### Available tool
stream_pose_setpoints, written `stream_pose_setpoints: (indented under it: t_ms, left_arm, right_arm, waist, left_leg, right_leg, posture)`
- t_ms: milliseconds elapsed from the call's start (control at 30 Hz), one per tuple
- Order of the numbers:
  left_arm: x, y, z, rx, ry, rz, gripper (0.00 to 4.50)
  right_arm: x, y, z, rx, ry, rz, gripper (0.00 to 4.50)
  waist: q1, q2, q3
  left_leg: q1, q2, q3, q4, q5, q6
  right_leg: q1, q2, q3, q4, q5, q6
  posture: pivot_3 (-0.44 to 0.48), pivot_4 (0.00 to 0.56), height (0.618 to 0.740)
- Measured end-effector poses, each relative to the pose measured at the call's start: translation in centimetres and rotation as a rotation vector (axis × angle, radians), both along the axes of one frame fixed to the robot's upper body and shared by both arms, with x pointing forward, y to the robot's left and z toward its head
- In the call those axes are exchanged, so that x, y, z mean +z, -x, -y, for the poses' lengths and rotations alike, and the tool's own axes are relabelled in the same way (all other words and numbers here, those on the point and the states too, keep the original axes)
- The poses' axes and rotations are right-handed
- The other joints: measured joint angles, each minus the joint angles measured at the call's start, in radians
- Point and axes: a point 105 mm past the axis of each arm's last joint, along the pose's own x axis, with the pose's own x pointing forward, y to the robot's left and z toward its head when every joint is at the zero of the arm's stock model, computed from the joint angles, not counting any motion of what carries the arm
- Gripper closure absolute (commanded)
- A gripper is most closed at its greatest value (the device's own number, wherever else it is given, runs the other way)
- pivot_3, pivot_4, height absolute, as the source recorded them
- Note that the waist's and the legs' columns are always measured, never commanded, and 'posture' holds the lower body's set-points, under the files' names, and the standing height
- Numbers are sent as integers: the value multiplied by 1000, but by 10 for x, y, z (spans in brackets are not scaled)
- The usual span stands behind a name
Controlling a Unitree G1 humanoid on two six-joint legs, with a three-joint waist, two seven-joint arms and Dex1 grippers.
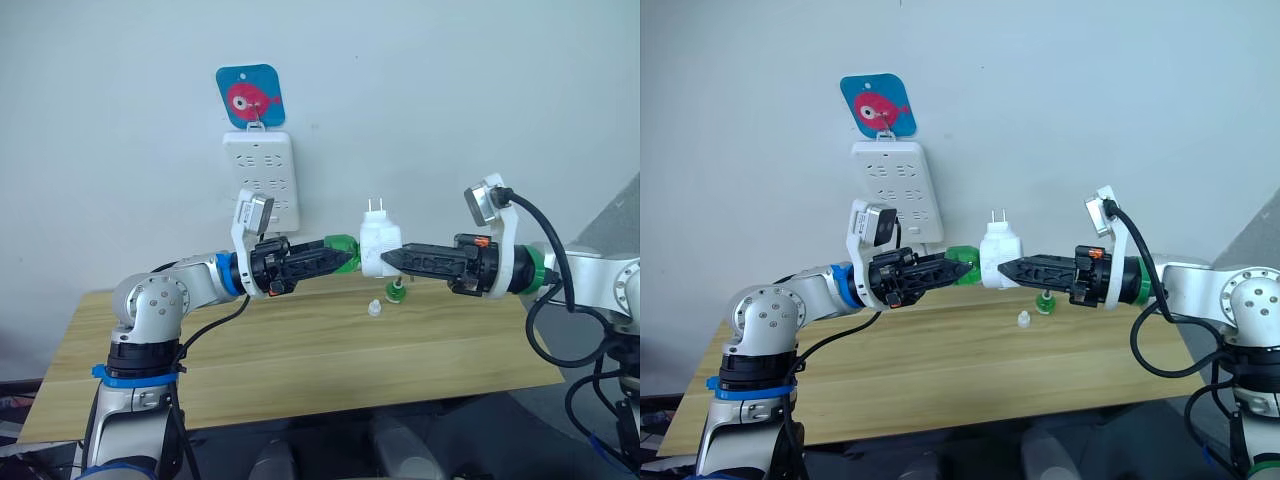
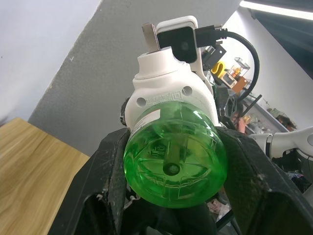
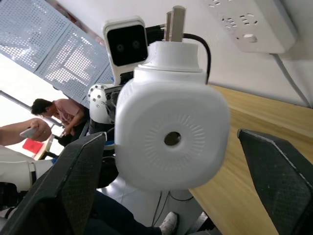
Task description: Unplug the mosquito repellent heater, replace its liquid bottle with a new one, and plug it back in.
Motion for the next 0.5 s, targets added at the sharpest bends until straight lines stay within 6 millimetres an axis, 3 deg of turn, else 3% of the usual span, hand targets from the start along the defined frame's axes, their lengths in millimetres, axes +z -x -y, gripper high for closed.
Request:
stream_pose_setpoints:
  t_ms: [100,200,500]
  left_arm:
    - [0,0,0,-2,1,0,2157]
    - [0,1,-1,-5,8,0,2157]
    - [1,0,-2,0,18,20,2157]
  right_arm:
    - [1,0,-3,14,-18,-17,583]
    - [2,-3,-2,12,-42,-34,1521]
    - [5,-3,-4,20,-44,-30,1526]
  waist:
    - [0,0,0]
    - [1,0,0]
    - [1,0,0]
  left_leg:
    - [0,0,0,0,0,0]
    - [0,0,0,0,0,0]
    - [0,0,0,0,0,0]
  right_leg:
    - [0,0,0,0,0,0]
    - [0,0,0,0,0,0]
    - [0,0,0,0,0,0]
  posture:
    - [-208,48,740]
    - [-208,48,740]
    - [-208,48,740]
